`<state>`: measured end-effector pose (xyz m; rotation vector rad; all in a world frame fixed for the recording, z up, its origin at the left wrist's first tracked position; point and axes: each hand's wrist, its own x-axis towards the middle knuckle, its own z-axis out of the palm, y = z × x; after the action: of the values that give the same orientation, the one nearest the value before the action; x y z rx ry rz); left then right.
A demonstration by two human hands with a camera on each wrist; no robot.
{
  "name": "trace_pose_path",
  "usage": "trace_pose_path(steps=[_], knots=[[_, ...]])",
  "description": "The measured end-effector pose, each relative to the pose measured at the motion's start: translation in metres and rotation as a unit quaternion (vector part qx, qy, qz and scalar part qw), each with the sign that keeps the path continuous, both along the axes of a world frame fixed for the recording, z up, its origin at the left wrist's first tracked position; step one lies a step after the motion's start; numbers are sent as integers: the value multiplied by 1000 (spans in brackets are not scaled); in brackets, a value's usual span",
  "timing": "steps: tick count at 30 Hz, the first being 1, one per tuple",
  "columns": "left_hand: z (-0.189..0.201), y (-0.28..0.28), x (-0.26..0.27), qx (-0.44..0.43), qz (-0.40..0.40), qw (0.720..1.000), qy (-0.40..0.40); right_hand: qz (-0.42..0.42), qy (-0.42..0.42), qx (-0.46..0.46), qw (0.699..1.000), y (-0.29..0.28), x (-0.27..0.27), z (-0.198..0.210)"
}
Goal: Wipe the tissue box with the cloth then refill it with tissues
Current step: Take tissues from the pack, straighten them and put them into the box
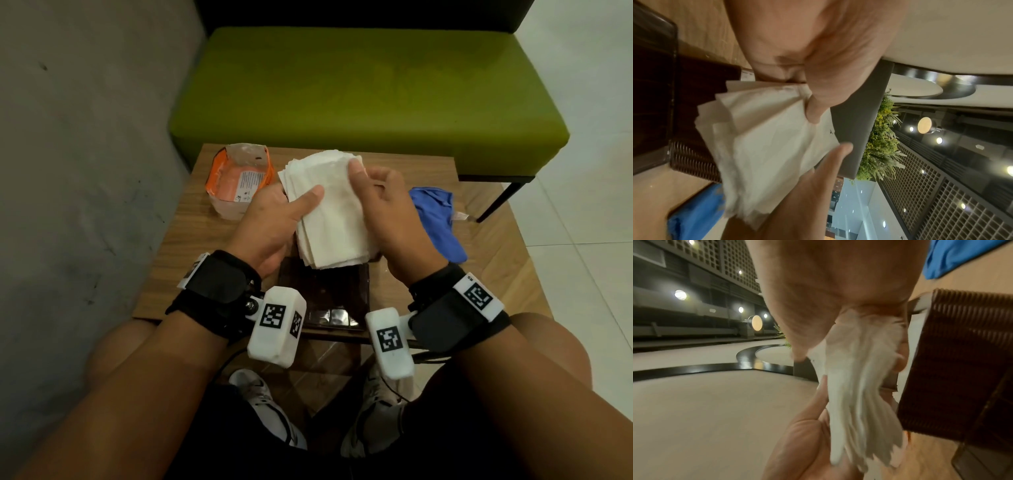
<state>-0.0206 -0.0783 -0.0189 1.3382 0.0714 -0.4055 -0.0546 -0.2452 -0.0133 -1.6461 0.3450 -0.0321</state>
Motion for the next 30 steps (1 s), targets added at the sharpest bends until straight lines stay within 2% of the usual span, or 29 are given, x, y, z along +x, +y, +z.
trace_pose_path(steps=[2,4,8,10,11,13,14,16,18,20,23,26,30], knots=[[2,-2,-3,18,-16,1000,-3,33,-3,-58,998,0,4,1],[2,-3,-3,32,-15,999,0,25,9,-87,996,-4,11,-1],[1,1,0,34,-4,999,18,-37,54,-28,997,-22,20,-1],[3,6,1,46,-18,999,17,-65,6,-15,998,-29,21,3],[4,8,2,58,-35,998,15,-57,-32,-43,997,-31,21,6],[7,9,2,83,-85,993,6,27,-89,-139,986,-32,23,15],[10,10,2,91,-113,989,1,89,-87,-177,976,-31,25,20],[16,10,2,106,-164,981,-7,200,-16,-192,961,-27,26,32],[20,12,4,119,-194,974,-11,262,52,-167,949,-28,28,35],[21,14,5,132,-207,969,-14,294,84,-124,944,-30,28,33],[21,15,8,160,-181,970,-19,325,114,-75,936,-33,28,25],[20,18,15,182,-125,975,-10,296,124,-5,947,-35,28,15],[23,34,24,95,-62,992,53,160,90,111,977,-40,27,7]])
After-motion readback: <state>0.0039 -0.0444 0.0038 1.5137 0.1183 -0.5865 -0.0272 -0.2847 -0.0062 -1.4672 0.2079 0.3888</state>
